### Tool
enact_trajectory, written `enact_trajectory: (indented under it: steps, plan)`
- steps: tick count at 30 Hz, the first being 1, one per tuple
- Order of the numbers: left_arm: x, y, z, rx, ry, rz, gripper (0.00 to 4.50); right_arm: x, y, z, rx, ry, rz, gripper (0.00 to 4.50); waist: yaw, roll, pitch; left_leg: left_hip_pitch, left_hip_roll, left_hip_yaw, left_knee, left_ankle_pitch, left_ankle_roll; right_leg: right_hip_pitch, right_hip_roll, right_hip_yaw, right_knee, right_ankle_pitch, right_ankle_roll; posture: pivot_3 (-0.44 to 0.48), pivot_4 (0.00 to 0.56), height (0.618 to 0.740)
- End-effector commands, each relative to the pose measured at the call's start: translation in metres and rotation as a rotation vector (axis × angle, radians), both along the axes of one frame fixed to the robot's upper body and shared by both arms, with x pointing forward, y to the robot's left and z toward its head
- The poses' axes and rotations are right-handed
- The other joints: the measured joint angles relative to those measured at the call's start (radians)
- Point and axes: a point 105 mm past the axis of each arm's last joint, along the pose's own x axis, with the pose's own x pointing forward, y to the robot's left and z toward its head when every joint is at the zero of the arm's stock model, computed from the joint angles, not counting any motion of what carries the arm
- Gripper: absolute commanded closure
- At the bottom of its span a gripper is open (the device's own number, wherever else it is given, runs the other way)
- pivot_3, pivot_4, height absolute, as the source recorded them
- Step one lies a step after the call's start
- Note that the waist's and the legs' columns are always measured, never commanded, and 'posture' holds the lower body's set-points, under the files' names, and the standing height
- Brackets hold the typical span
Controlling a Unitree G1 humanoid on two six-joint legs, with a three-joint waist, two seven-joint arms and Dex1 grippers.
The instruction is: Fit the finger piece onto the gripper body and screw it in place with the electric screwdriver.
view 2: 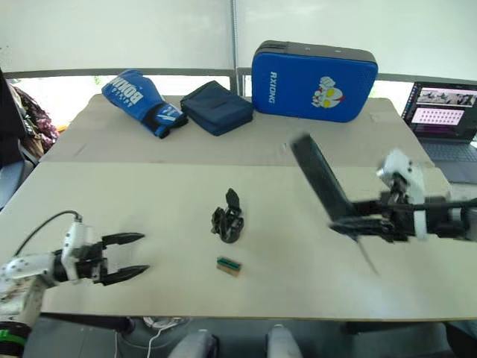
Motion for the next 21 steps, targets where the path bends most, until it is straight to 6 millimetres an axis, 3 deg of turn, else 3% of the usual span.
enact_trajectory:
  steps: [1, 10, 18, 20, 21]
  plan:
    - [-0.001, 0.003, 0.016, 0.004, -0.063, -0.044, 0.02, 0.002, -0.031, -0.016, -0.172, 0.050, -0.088, 2.57, -0.002, 0.002, 0.001, 0.000, 0.000, 0.001, 0.000, 0.000, 0.000, 0.000, -0.001, 0.000, -0.001, 0.000, 0.001, 0.000, 0.150, 0.740]
    - [-0.001, 0.001, 0.012, -0.003, -0.061, -0.019, 0.02, 0.024, -0.049, -0.052, -0.247, 0.102, -0.185, 2.57, -0.029, 0.005, 0.004, -0.006, 0.000, 0.003, 0.000, 0.000, 0.000, -0.007, 0.002, 0.003, -0.002, 0.002, 0.002, 0.000, 0.150, 0.740]
    - [0.001, 0.002, 0.012, 0.010, -0.022, 0.010, 0.02, 0.033, -0.057, -0.060, -0.249, 0.129, -0.214, 2.57, -0.027, 0.005, 0.004, -0.006, -0.001, 0.003, 0.001, 0.000, 0.000, -0.006, 0.002, 0.003, -0.001, 0.003, 0.002, 0.000, 0.150, 0.740]
    - [0.004, 0.002, 0.013, 0.017, -0.022, 0.022, 0.00, 0.037, -0.059, -0.057, -0.250, 0.109, -0.222, 1.55, -0.027, 0.005, 0.004, -0.006, -0.001, 0.003, 0.001, 0.000, 0.000, -0.006, 0.002, 0.003, 0.000, 0.003, 0.002, 0.000, 0.150, 0.740]
    - [0.004, 0.002, 0.014, 0.019, -0.023, 0.023, 0.00, 0.038, -0.061, -0.055, -0.249, 0.098, -0.226, 1.27, -0.027, 0.005, 0.004, -0.006, -0.001, 0.003, 0.001, 0.000, 0.000, -0.006, 0.002, 0.003, 0.000, 0.003, 0.002, 0.000, 0.150, 0.740]
